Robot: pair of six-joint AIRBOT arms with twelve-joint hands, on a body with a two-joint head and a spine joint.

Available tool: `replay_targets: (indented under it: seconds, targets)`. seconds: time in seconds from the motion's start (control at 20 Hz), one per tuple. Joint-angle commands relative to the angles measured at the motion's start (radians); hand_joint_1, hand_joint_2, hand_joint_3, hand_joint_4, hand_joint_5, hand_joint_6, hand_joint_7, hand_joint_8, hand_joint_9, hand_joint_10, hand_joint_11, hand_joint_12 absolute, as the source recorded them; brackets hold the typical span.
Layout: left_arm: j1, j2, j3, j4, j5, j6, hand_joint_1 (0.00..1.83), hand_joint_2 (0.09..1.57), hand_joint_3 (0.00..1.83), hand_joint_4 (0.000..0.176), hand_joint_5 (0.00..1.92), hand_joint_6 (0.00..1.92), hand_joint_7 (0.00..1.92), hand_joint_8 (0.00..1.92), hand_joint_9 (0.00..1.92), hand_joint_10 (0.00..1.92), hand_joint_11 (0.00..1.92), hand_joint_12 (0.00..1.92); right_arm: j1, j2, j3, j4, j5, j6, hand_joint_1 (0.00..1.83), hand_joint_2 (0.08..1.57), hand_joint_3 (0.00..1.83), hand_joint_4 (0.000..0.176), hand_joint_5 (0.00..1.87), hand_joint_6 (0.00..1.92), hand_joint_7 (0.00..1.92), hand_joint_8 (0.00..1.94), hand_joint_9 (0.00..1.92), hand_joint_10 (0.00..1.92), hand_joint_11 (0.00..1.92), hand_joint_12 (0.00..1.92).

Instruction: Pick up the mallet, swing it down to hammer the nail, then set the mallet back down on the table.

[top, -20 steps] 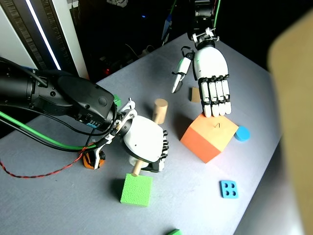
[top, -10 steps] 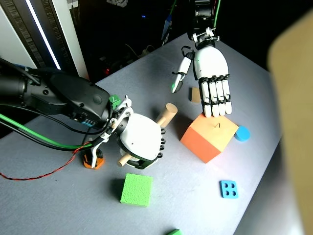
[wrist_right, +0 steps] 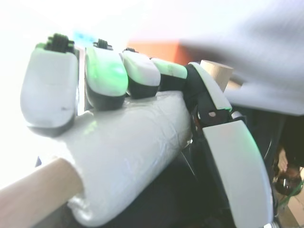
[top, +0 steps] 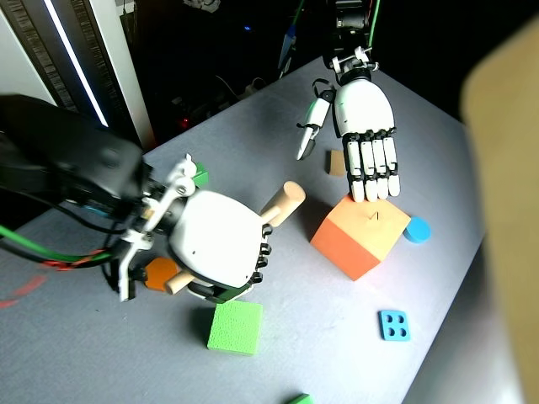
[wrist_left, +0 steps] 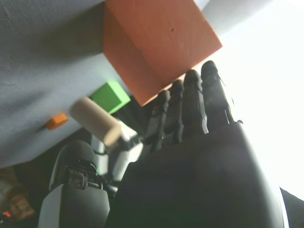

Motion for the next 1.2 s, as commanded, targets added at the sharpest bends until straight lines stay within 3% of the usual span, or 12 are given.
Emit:
replay_targets:
  seconds: [0.0, 0.1, 0.2, 0.25, 0.35, 0.5, 0.85, 1.15]
  targets:
    - [-0.009, -0.005, 0.001, -0.009, -0.066, -0.003, 0.0, 1.19, 0.0, 0.0, 0.1, 0.01, 0.09, 0.01, 0.06, 0.01, 0.02, 0.01, 0.027, 0.013, -0.004, -0.032, -0.027, 0.021, 0.48, 1.57, 0.01, 0.0, 1.14, 1.92, 1.43, 1.94, 1.52, 1.92, 1.59, 1.92]
    - [-0.009, -0.005, 0.001, -0.009, -0.064, -0.003, 0.0, 1.18, 0.0, 0.0, 0.1, 0.01, 0.07, 0.0, 0.04, 0.0, 0.01, 0.01, 0.058, 0.036, -0.004, -0.081, -0.028, 0.098, 0.48, 1.56, 0.01, 0.0, 1.11, 1.92, 1.41, 1.94, 1.51, 1.92, 1.58, 1.92]
    - [-0.008, -0.005, 0.001, -0.009, -0.064, -0.002, 0.0, 1.18, 0.0, 0.0, 0.08, 0.0, 0.07, 0.0, 0.04, 0.0, 0.01, 0.0, 0.067, 0.048, -0.008, -0.469, 0.044, 0.464, 0.49, 1.57, 0.01, 0.0, 1.1, 1.92, 1.4, 1.94, 1.51, 1.92, 1.57, 1.92]
    - [-0.008, -0.005, 0.001, -0.009, -0.064, -0.002, 0.0, 1.19, 0.0, 0.0, 0.09, 0.0, 0.07, 0.0, 0.05, 0.0, 0.01, 0.01, 0.065, 0.047, -0.008, -0.611, 0.101, 0.575, 0.53, 1.57, 0.01, 0.0, 1.11, 1.92, 1.41, 1.94, 1.52, 1.92, 1.58, 1.92]
    - [-0.008, -0.005, 0.001, -0.009, -0.064, -0.002, 0.0, 1.19, 0.0, 0.0, 0.07, 0.0, 0.06, 0.0, 0.04, 0.0, 0.01, 0.01, 0.051, 0.041, -0.007, -0.758, 0.185, 0.704, 0.6, 1.56, 0.0, 0.0, 1.14, 1.92, 1.42, 1.94, 1.53, 1.92, 1.62, 1.92]
    - [-0.008, -0.005, 0.003, -0.009, -0.064, -0.002, 0.0, 1.19, 0.0, 0.0, 0.06, 0.0, 0.04, 0.0, 0.01, 0.0, 0.0, 0.0, 0.033, -0.004, 0.016, -0.8, 0.295, 0.736, 0.63, 1.57, 0.0, 0.0, 1.17, 1.92, 1.45, 1.94, 1.56, 1.92, 1.66, 1.92]
    - [-0.009, -0.005, 0.001, -0.009, -0.064, -0.005, 0.0, 1.19, 0.0, 0.0, 0.05, 0.0, 0.03, 0.0, 0.01, 0.0, 0.0, 0.0, 0.018, -0.19, 0.17, -0.799, 0.333, 0.74, 0.66, 1.55, 0.0, 0.0, 1.14, 1.92, 1.43, 1.94, 1.54, 1.92, 1.64, 1.92]
    - [-0.009, -0.004, 0.002, -0.009, -0.064, -0.005, 0.0, 1.19, 0.0, 0.0, 0.07, 0.01, 0.05, 0.01, 0.02, 0.01, 0.0, 0.0, 0.023, -0.293, 0.26, -0.799, 0.343, 0.746, 0.65, 1.54, 0.0, 0.0, 1.17, 1.92, 1.45, 1.94, 1.54, 1.92, 1.63, 1.92]
